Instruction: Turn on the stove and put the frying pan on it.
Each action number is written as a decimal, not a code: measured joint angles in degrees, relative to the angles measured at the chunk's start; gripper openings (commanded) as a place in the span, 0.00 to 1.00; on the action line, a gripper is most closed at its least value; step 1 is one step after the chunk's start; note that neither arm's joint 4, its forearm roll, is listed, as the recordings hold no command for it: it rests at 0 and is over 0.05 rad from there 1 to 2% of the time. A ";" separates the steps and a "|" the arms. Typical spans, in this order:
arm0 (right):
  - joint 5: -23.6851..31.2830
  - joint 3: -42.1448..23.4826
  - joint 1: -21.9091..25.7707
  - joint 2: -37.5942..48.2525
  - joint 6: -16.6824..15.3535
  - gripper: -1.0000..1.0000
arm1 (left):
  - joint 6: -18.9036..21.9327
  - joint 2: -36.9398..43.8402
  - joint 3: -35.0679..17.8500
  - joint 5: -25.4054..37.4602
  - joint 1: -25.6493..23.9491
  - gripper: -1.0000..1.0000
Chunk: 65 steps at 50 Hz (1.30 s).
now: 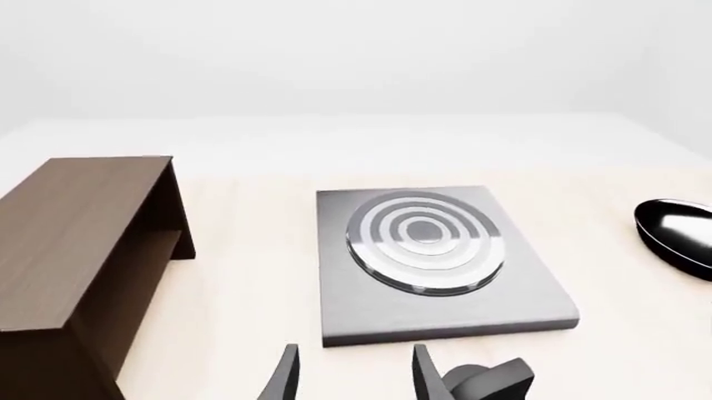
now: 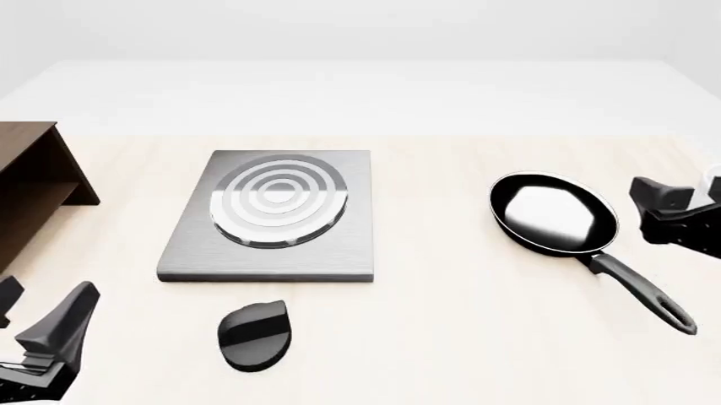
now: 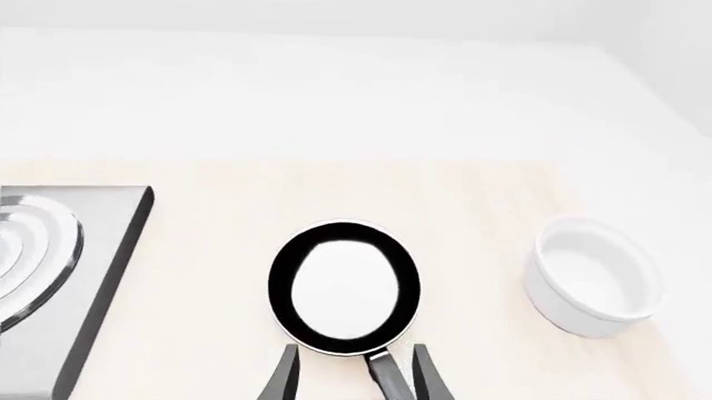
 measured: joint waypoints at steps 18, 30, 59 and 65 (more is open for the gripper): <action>1.92 -2.86 -2.22 7.55 -3.65 1.00 | 0.08 0.00 0.00 -0.71 -0.55 1.00; 1.30 -3.03 -3.79 10.82 -5.03 1.00 | 0.25 0.00 0.00 -0.78 -0.65 1.00; -2.00 -1.58 -6.73 17.44 -6.61 1.00 | 0.71 0.00 0.00 -0.50 -0.48 1.00; -0.43 -2.11 -7.36 17.05 -7.45 1.00 | 0.68 0.00 0.00 -0.46 -0.49 1.00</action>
